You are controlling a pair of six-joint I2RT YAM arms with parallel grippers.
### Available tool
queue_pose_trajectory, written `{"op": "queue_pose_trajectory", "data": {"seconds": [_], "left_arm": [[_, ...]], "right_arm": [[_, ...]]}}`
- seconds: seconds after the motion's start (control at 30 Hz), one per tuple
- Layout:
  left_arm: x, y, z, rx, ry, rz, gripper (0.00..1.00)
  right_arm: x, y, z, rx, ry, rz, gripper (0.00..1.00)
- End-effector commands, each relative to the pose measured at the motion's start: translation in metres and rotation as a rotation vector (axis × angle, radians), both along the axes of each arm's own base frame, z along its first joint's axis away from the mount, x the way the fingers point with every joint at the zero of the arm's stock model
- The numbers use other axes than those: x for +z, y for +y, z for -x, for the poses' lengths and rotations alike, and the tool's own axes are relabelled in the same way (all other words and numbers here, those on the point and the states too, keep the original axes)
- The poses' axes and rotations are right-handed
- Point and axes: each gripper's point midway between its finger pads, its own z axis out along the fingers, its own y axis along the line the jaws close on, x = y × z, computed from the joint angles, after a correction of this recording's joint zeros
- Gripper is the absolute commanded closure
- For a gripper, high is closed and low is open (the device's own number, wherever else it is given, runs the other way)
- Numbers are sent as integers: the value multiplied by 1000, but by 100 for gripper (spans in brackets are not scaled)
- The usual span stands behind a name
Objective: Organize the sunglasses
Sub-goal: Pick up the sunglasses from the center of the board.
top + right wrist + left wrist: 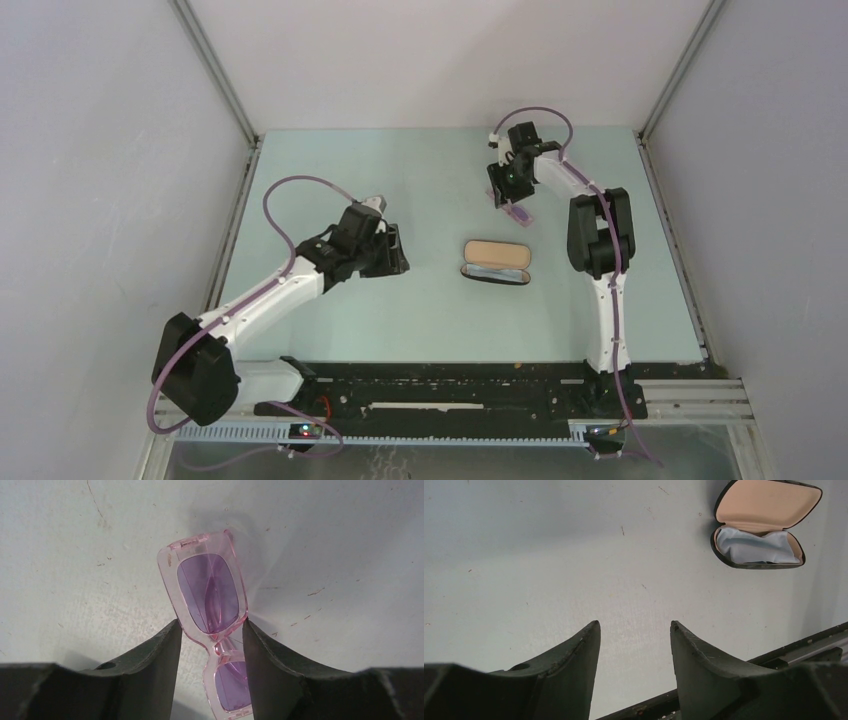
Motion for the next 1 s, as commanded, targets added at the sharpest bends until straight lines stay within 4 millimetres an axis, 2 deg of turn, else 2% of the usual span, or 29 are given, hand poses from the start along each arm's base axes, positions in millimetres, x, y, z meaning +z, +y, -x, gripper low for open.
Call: {"op": "queue_pose_trajectory", "data": {"seconds": [0.0, 0.4, 0.67, 0.97], "left_arm": [[-5, 2, 7, -9, 5, -6, 41], [-6, 8, 10, 13, -8, -23, 41], [-6, 8, 12, 9, -11, -20, 41], [-7, 8, 14, 8, -11, -22, 41]], "right_arm": [[24, 7, -9, -6, -67, -3, 44], [9, 3, -8, -12, -60, 92, 47], [9, 4, -12, -21, -66, 86, 41], [4, 7, -12, -9, -49, 78, 40]]}}
